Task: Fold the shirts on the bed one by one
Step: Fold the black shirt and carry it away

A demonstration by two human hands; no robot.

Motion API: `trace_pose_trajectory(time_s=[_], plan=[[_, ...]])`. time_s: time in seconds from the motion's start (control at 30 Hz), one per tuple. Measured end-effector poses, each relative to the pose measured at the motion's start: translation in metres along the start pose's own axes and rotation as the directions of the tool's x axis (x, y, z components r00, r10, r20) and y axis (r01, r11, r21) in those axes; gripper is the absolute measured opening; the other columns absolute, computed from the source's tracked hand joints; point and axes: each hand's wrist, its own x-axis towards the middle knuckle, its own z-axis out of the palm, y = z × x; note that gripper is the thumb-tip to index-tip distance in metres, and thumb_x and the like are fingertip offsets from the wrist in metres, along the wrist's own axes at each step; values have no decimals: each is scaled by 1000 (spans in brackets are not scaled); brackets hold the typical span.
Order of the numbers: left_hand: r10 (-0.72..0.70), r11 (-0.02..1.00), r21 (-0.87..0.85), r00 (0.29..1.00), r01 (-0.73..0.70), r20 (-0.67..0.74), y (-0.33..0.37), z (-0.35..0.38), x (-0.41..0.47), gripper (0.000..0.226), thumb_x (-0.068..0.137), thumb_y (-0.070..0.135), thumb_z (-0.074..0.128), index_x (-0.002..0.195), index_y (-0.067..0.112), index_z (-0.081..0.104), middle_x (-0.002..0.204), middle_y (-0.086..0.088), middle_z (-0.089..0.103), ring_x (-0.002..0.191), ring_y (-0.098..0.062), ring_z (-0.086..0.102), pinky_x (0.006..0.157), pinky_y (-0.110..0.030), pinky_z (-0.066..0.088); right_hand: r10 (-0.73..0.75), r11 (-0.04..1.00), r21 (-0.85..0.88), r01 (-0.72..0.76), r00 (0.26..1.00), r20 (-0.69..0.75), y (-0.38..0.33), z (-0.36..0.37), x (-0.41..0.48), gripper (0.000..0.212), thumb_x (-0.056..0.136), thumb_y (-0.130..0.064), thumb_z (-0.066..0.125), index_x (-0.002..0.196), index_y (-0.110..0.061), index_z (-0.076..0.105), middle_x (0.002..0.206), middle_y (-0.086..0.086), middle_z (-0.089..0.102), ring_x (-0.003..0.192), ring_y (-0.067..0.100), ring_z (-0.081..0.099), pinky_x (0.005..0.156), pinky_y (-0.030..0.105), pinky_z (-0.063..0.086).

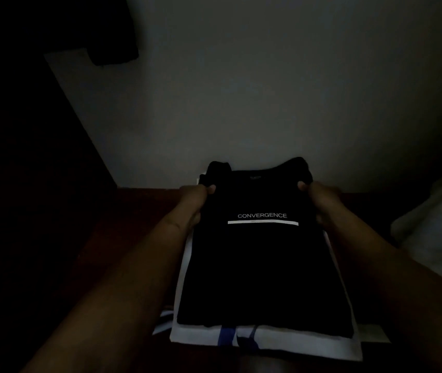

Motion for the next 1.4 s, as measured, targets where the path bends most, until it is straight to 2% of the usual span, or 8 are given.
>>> trace_pose_trajectory(time_s=[0.1, 0.27, 0.4, 0.67, 0.8, 0.97, 1.17, 1.4], plan=[[21, 999, 34, 998, -23, 56, -4, 0, -13, 51, 104, 27, 63, 149, 5, 52, 132, -19, 65, 114, -33, 67, 95, -34, 54, -76, 980, -189, 67, 996, -40, 4, -6, -11, 57, 97, -27, 72, 140, 7, 55, 137, 15, 62, 125, 31, 62, 86, 27, 45], [-46, 927, 375, 995, 11, 84, -5, -21, -70, 61, 99, 51, 63, 140, 6, 57, 131, -15, 67, 103, -27, 68, 80, -35, 54, 1, 897, -440, 46, 994, 107, 16, -29, -41, 73, 99, -57, 57, 144, 1, 54, 144, 20, 58, 127, 36, 60, 95, 31, 46], [75, 839, 539, 997, -75, 22, -26, -15, -103, 62, 101, 41, 63, 148, 3, 50, 146, -20, 57, 132, -37, 57, 109, -37, 45, -107, 820, -557, 130, 991, 74, 37, -26, -74, 64, 100, -46, 62, 144, -2, 49, 143, 22, 57, 129, 41, 56, 103, 39, 44], [137, 737, 665, 990, -122, 29, -47, -20, -118, 57, 106, 38, 53, 153, 8, 39, 148, -21, 53, 133, -39, 53, 109, -42, 44, -170, 675, -722, 152, 984, 48, 50, -40, -96, 51, 104, -36, 58, 139, -1, 46, 139, 27, 54, 127, 45, 54, 96, 42, 44], [477, 347, 911, 878, -221, 31, -42, -18, -143, 56, 108, 41, 43, 155, 12, 34, 153, -18, 41, 138, -37, 43, 106, -48, 40, -446, 443, -843, 306, 891, 89, 44, -39, -105, 60, 103, -45, 51, 146, -6, 39, 147, 24, 44, 134, 45, 44, 101, 51, 42], [367, 188, 782, 781, -595, 506, -76, -3, -163, 58, 113, 42, 16, 167, 25, 4, 175, -1, -5, 160, -15, -9, 130, -44, -2, -306, 135, -772, 622, 767, 564, 72, -16, -118, 63, 109, -49, 18, 165, -22, 13, 174, 3, 3, 160, 23, -2, 127, 45, 1], [271, 69, 902, 878, -427, 395, -90, -46, -127, 59, 111, 43, 10, 167, 28, -2, 175, -4, -8, 160, -23, -14, 128, -53, -9, -142, 76, -848, 524, 848, 511, 72, -32, -103, 63, 109, -46, 9, 166, -21, -2, 172, 1, -14, 158, 18, -16, 126, 48, -9], [365, -16, 795, 737, -606, 569, -40, 11, -91, 65, 111, 45, 18, 167, 19, -1, 175, -7, -9, 161, -24, -11, 129, -49, -4, -256, -31, -826, 563, 794, 551, 47, -1, -63, 74, 108, -54, 17, 164, -15, -9, 169, 9, -24, 156, 26, -25, 127, 44, -13]])
